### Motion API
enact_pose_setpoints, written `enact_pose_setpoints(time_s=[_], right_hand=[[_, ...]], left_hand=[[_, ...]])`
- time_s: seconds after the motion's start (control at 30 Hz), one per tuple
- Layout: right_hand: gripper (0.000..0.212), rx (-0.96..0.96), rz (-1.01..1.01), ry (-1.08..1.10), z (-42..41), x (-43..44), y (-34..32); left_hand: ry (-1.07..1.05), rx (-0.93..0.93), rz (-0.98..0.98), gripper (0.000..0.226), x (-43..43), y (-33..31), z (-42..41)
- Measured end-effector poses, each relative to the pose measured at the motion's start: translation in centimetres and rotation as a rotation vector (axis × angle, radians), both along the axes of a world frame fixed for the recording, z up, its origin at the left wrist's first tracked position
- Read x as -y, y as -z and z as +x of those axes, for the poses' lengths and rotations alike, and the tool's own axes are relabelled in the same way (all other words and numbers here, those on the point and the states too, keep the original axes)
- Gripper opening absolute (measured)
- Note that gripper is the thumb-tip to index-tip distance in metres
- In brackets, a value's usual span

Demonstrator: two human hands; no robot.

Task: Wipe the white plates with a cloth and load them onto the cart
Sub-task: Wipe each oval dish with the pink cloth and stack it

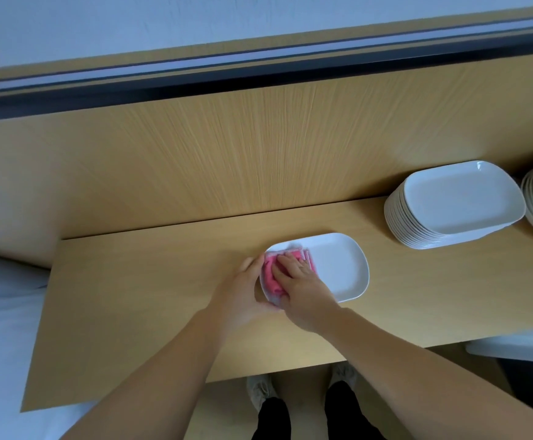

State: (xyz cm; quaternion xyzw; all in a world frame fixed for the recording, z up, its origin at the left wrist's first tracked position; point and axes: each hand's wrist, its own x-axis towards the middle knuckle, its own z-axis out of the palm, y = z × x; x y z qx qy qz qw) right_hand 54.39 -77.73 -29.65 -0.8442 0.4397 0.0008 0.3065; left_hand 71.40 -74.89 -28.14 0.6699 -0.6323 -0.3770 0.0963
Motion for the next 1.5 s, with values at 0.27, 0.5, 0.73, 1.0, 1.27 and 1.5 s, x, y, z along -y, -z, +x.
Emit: enact_pose_setpoints(time_s=[0.27, 0.5, 0.73, 1.0, 1.27, 1.5], right_hand=[[0.056, -0.072, 0.024, -0.256, -2.4, 0.9, -0.8], [0.053, -0.088, 0.037, -0.406, -7.6, 0.8, -1.5], [0.057, -0.104, -0.062, -0.448, -11.3, 3.1, -2.9], [0.053, -0.072, -0.514, -0.529, -7.0, 7.4, -4.7], [0.072, -0.437, -0.499, -0.513, -10.6, 6.1, -2.1], [0.069, -0.558, -0.365, -0.367, -11.4, 2.9, -3.1]], left_hand=[[0.129, 0.159, -0.087, 0.104, -0.2, 0.4, 0.4], [0.148, 0.283, -0.058, 0.103, 0.1, -0.2, 0.3], [0.239, 0.401, -0.034, 0.105, 0.1, -1.8, -0.3], [0.482, 0.350, -0.156, 0.077, -0.5, -0.9, -0.6], [0.496, 0.411, -0.127, 0.057, 0.0, -0.6, -1.1], [0.597, 0.567, -0.058, 0.065, 0.7, -1.0, -1.7]])
